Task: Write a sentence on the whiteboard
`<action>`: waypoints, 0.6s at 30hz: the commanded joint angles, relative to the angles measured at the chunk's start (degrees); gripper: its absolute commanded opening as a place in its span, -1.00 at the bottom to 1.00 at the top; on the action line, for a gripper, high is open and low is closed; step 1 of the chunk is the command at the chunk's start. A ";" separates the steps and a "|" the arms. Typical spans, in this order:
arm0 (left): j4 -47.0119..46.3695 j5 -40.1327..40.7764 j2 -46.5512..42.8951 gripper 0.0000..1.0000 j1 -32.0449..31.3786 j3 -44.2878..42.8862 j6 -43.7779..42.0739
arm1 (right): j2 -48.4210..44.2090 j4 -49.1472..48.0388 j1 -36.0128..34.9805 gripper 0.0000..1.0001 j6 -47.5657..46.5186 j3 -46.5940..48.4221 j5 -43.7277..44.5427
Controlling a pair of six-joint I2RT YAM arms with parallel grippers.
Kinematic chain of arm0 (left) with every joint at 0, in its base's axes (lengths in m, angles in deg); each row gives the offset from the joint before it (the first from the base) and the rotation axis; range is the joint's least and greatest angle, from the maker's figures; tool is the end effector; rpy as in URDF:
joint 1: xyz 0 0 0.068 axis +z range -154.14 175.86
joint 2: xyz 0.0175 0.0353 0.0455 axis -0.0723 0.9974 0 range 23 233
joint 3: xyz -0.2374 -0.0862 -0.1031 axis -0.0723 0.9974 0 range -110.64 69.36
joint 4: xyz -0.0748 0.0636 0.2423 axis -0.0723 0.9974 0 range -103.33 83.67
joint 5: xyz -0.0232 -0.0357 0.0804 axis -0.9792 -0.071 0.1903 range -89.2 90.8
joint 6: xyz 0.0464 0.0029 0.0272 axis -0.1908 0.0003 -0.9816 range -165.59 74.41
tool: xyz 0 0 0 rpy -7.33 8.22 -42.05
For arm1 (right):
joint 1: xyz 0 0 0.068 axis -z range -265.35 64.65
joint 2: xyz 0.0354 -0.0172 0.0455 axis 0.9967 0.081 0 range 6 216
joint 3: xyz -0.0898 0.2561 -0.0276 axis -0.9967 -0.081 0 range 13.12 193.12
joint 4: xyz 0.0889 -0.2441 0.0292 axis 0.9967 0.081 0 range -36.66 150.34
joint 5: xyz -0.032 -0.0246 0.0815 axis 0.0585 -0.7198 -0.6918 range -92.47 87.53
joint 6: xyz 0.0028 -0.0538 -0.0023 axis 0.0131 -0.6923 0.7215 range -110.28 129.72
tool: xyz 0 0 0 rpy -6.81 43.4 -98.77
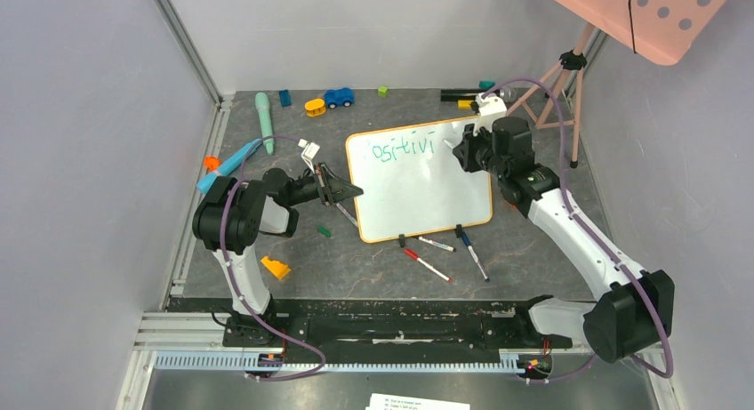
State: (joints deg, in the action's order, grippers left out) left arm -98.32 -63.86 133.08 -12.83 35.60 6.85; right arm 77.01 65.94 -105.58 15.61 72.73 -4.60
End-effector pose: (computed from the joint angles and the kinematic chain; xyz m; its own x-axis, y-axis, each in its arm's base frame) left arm 0.3067 -0.0793 0.1511 -0.6606 -0.2423 -0.7106 0.6959 0.1576 -0.7006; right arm 0.2681 0.1003 0.3290 -0.4183 -0.0447 -0.9072 -0.3363 0.9354 0.1089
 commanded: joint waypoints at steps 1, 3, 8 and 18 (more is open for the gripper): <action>-4.22 -1.34 -0.35 -0.96 0.16 -0.61 -1.00 | 0.82 -3.83 0.28 -1.00 -0.04 3.15 -2.99; -4.22 -1.30 -0.33 -0.96 0.16 -0.52 -1.03 | 1.29 -4.05 0.28 -1.00 0.19 3.55 -3.81; -4.22 -1.25 -0.31 -0.96 0.16 -0.44 -0.98 | 2.44 -4.22 0.28 -1.00 0.52 3.89 -4.79; -4.18 -1.24 -0.13 -0.96 0.12 -0.76 -0.94 | 3.15 -2.89 0.28 -1.00 0.79 3.93 -1.29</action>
State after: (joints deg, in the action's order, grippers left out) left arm -98.32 -63.82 133.08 -12.83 35.60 6.87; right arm 79.85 64.06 -105.47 16.13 74.09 -8.03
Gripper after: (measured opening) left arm 0.138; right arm 0.106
